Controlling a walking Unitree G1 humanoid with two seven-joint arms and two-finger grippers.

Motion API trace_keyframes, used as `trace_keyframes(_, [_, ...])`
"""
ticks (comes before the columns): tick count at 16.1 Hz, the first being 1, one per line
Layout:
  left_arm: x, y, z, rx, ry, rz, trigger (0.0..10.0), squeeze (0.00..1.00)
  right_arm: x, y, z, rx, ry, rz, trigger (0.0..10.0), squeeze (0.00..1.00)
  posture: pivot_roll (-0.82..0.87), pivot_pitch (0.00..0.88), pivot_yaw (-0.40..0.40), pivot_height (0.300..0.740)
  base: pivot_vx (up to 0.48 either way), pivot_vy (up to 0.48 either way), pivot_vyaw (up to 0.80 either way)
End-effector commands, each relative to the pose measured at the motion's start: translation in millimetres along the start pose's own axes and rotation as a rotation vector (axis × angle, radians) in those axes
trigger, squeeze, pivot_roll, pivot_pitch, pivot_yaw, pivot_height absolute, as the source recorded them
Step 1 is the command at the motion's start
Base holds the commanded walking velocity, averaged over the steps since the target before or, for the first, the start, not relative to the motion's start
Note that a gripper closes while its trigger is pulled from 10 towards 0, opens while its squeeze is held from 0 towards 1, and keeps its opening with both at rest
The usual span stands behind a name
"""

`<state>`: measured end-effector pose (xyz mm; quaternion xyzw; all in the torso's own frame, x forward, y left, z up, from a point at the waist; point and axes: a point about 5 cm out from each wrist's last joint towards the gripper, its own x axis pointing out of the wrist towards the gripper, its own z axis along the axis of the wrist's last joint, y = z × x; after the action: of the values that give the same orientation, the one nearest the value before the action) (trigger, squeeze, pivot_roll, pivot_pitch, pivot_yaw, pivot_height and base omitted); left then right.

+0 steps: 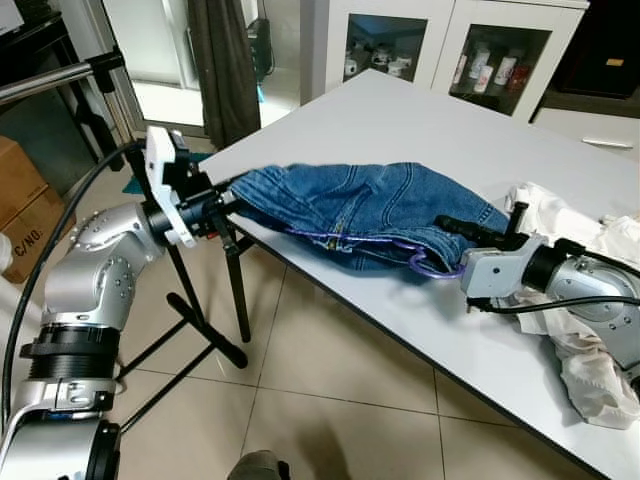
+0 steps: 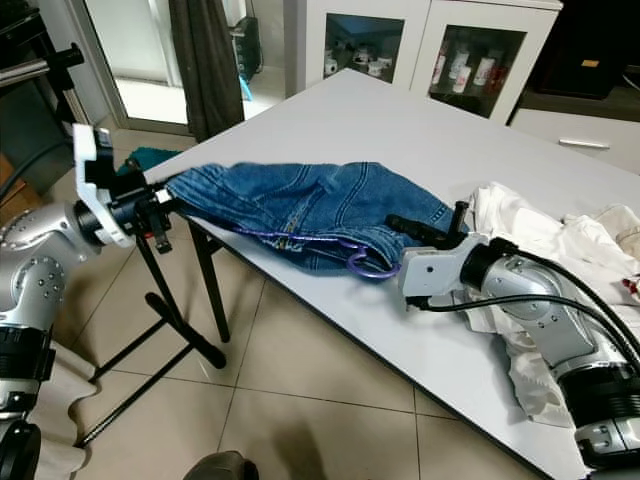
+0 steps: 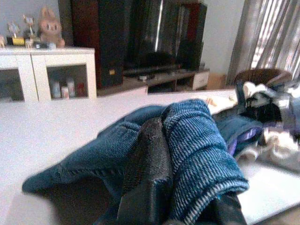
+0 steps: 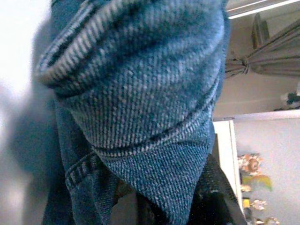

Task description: Hang hanger

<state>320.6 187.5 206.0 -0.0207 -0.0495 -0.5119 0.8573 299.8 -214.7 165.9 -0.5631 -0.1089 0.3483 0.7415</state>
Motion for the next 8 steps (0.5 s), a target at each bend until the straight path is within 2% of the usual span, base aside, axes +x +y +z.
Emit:
trace_keyframes(1, [-5.1, 1.6, -6.0, 0.002, 0.043, 0.006, 0.0, 0.0, -6.1, -6.5, -3.7, 0.037, 0.016, -0.035, 0.0, 0.0, 0.2, 0.0, -0.005, 0.74, 0.0, 0.0, 0.0])
trace_keyframes(4, [-14.5, 4.5, -16.6, -0.024, 0.08, 0.052, 0.0, 0.0, -13.0, -11.6, -9.8, 0.003, 0.065, -0.028, 0.0, 0.0, 0.19, 0.0, -0.002, 0.74, 0.0, 0.0, 0.0])
trace_keyframes(8, [-4.6, 1.3, -11.2, -0.012, 0.054, 0.041, 0.0, 0.0, 0.1, -6.7, 2.8, -0.013, 0.051, -0.013, 0.0, 0.0, 0.2, 0.0, -0.007, 0.74, 0.0, 0.0, 0.0])
